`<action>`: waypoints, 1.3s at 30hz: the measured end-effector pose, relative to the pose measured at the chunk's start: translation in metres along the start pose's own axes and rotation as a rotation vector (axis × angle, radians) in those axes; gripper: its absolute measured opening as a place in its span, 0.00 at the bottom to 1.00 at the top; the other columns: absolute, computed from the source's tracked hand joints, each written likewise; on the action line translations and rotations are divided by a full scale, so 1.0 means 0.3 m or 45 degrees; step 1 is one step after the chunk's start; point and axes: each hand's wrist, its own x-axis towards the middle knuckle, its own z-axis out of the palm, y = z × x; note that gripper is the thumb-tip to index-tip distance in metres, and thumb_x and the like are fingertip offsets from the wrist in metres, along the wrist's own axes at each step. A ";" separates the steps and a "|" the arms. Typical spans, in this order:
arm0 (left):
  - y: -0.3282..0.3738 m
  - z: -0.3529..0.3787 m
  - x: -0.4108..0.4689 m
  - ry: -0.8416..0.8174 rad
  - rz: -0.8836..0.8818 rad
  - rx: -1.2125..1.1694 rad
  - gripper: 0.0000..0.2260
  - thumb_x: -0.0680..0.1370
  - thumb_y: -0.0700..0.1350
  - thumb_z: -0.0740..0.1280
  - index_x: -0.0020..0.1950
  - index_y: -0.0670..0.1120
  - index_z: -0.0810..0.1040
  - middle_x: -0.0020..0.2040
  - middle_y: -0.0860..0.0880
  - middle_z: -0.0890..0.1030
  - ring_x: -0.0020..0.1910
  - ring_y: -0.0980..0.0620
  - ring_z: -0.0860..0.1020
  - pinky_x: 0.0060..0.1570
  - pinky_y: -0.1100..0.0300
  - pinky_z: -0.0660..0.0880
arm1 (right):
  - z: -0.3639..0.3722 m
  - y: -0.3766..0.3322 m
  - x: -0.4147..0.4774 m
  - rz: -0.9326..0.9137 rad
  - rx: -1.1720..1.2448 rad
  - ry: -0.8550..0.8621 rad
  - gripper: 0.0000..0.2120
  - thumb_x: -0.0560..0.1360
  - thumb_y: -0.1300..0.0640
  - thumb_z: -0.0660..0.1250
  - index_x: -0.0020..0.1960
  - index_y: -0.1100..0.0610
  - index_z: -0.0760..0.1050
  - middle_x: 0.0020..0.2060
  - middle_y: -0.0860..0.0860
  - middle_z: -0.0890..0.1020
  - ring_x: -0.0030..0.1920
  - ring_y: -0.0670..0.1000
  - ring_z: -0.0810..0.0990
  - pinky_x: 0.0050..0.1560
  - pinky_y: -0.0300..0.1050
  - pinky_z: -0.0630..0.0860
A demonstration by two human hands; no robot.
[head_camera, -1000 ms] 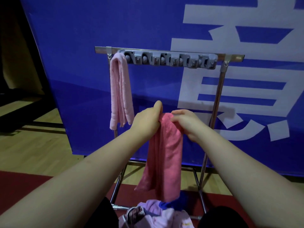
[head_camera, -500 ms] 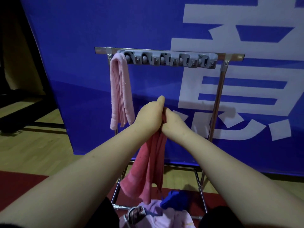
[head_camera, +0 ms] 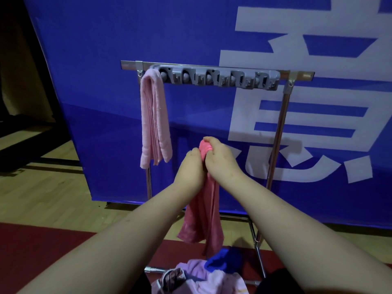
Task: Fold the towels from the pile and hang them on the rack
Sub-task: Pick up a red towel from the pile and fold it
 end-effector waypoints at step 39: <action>0.045 -0.422 0.462 0.179 -0.002 0.444 0.04 0.79 0.43 0.58 0.46 0.45 0.68 0.40 0.48 0.75 0.39 0.44 0.74 0.33 0.55 0.63 | 0.009 -0.276 0.446 -0.367 -0.466 0.250 0.15 0.79 0.64 0.54 0.63 0.60 0.72 0.50 0.60 0.80 0.50 0.63 0.78 0.48 0.56 0.76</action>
